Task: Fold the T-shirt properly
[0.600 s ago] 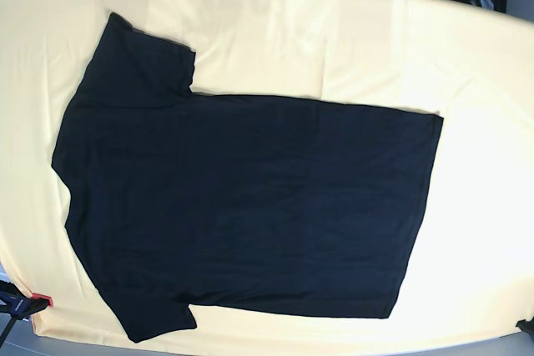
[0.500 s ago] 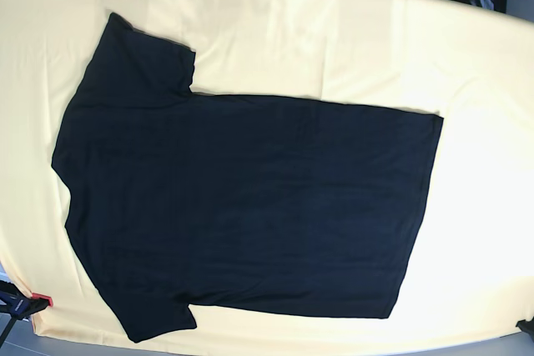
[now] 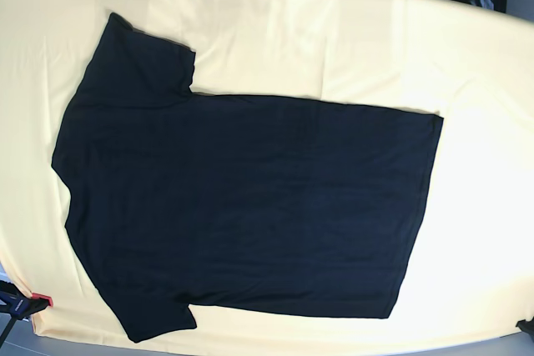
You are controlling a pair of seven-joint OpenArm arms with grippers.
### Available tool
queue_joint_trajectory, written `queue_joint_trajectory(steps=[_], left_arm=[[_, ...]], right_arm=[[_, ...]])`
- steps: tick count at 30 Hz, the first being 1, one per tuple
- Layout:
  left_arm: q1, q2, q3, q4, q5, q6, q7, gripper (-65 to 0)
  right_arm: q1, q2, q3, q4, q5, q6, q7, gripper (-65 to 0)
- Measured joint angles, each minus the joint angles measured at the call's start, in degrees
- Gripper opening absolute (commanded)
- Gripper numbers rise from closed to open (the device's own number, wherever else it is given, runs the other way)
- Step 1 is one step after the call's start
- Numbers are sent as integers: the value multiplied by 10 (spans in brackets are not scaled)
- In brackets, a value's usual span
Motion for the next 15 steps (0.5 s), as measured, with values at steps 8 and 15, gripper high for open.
queue_joint_trajectory(steps=[8, 15], left_arm=[[0, 0, 0, 0, 0, 0, 0, -650], [5, 0, 0, 0, 0, 0, 0, -650]], right_arm=[[0, 0, 0, 0, 0, 0, 0, -650], [0, 0, 0, 0, 0, 5, 0, -650]])
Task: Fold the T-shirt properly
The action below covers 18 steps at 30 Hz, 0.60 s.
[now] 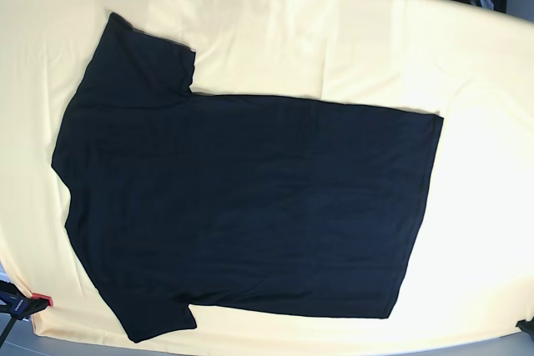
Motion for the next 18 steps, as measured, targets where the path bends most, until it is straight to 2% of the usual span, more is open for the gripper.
queue_joint_trajectory(steps=[6, 11, 12, 16, 18], left_arm=[[26, 0, 0, 25, 70, -1, 53, -650], [107, -5, 0, 111, 68, -68, 71, -650], [127, -7, 0, 134, 69, -71, 75, -650], [198, -44, 36, 232, 68, -73, 89, -650], [231, -65, 64, 286, 70, -67, 103, -650]], right_arm=[[-16, 5, 0, 5, -1, 45, -45, -650], [-75, 11, 0, 17, -1, 92, -68, -650], [-93, 13, 0, 27, -1, 96, -73, -650], [-169, 19, 0, 102, -4, 111, -82, -650], [-205, 21, 0, 158, -1, 113, -106, -650]])
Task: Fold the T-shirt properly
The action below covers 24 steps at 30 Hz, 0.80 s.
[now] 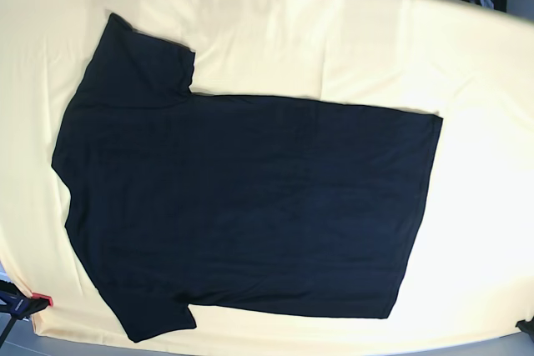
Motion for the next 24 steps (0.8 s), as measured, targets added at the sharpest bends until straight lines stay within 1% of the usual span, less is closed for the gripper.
queue_joint_trajectory(steps=[2, 4, 6, 9, 12, 14, 17, 19, 21, 24], left_arm=[[38, -19, 29, 60, 2, 10, 20, -650], [76, -37, 54, 126, 5, 34, 45, -650], [117, -61, 71, 198, 11, 51, 67, -650], [168, -105, 75, 305, 50, 84, 91, -650], [201, -156, 71, 413, 97, 139, 119, -650], [219, -190, 71, 484, 135, 161, 129, -650], [254, -236, 72, 580, 206, 197, 154, -650], [275, -270, 73, 633, 250, 217, 170, -650], [292, -301, 73, 677, 290, 239, 191, -650], [294, -332, 70, 727, 334, 264, 210, -650]], right_arm=[[-35, 3, 0, 64, 0, -2, -39, -650], [-72, 11, 0, 133, 2, -5, -66, -650], [-116, 25, 0, 207, 1, -22, -75, -650], [-181, 52, 0, 316, 0, -34, -79, -650], [-236, 90, 0, 430, -1, -56, -92, -650], [-269, 122, 1, 508, -2, -67, -90, -650], [-318, 174, 3, 616, -7, -96, -93, -650], [-348, 204, 3, 678, -36, -122, -94, -650], [-371, 224, 3, 729, -81, -151, -95, -650], [-386, 250, 2, 785, -135, -186, -95, -650]])
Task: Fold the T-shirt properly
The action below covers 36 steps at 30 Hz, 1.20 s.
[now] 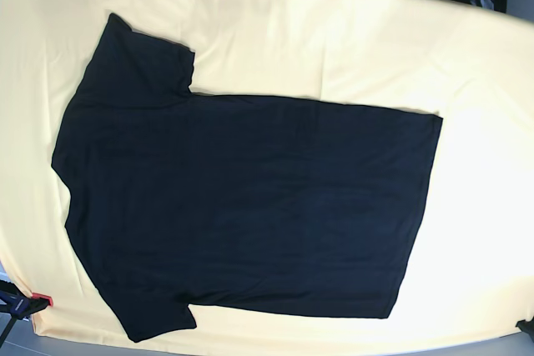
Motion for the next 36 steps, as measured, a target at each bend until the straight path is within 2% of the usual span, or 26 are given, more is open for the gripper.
queue_joint_trajectory(steps=[4, 7, 9, 11, 13, 16, 19, 22, 23, 24, 25, 26, 27, 28, 29, 30, 32, 33, 34, 36], left_arm=[[0, -10, -47, 33, 14, -4, -3, -650], [0, -12, -116, 32, -2, -40, -25, -650], [-6, -15, -167, 32, -44, -70, -55, -650], [-27, -16, -212, 32, -100, -127, -64, -650], [-50, -15, -251, 31, -150, -178, -63, -650], [-74, -44, -292, 30, -200, -258, -73, -650], [-99, -68, -300, 26, -209, -285, -80, -650], [-136, -110, -299, 28, -226, -325, -66, -650], [-143, -122, -299, 45, -240, -329, -27, -650], [-143, -135, -299, 76, -252, -308, 22, -650], [-148, -142, -300, 111, -213, -131, 35, -650], [-165, -150, -328, 134, -173, -128, 37, -650], [-156, -185, -347, 143, -182, -117, 25, -650], [-127, -217, -347, 144, -183, -130, 19, -650], [-96, -217, -346, 143, -209, -155, 18, -650], [-71, -196, -336, 136, -218, -187, 19, -650], [-39, -174, -314, 128, -239, -217, 17, -650], [-38, -181, -313, 132, -240, -211, 2, -650], [-49, -187, -320, 137, -224, -185, -3, -650], [-74, -190, -337, 137, -202, -164, -2, -650]], right_arm=[[3, 23, 1, 35, -66, -37, -7, -650], [3, 23, 3, 41, -128, -54, -13, -650], [5, 22, 17, 42, -151, -57, -8, -650], [22, 22, 40, 42, -151, -56, -2, -650], [47, 22, 67, 42, -153, -35, 19, -650], [84, 22, 100, 42, -116, -10, 47, -650], [131, 20, 111, 42, -74, 4, 68, -650], [191, 21, 111, 42, -60, 14, 66, -650], [204, 21, 113, 42, -65, 11, 65, -650], [205, 21, 115, 42, -68, 7, 66, -650], [202, 22, 115, 45, -69, 9, 53, -650], [191, 22, 114, 47, -66, 11, 46, -650], [176, 21, 114, 49, -65, 13, 43, -650], [163, 21, 113, 53, -63, 14, 39, -650], [150, 21, 114, 59, -66, 12, 38, -650], [139, 21, 114, 68, -66, 11, 37, -650], [118, 20, 114, 84, -74, 7, 39, -650], [110, 19, 114, 89, -79, 3, 44, -650], [103, 20, 114, 96, -81, 3, 43, -650], [94, 20, 115, 99, -80, 4, 33, -650]])
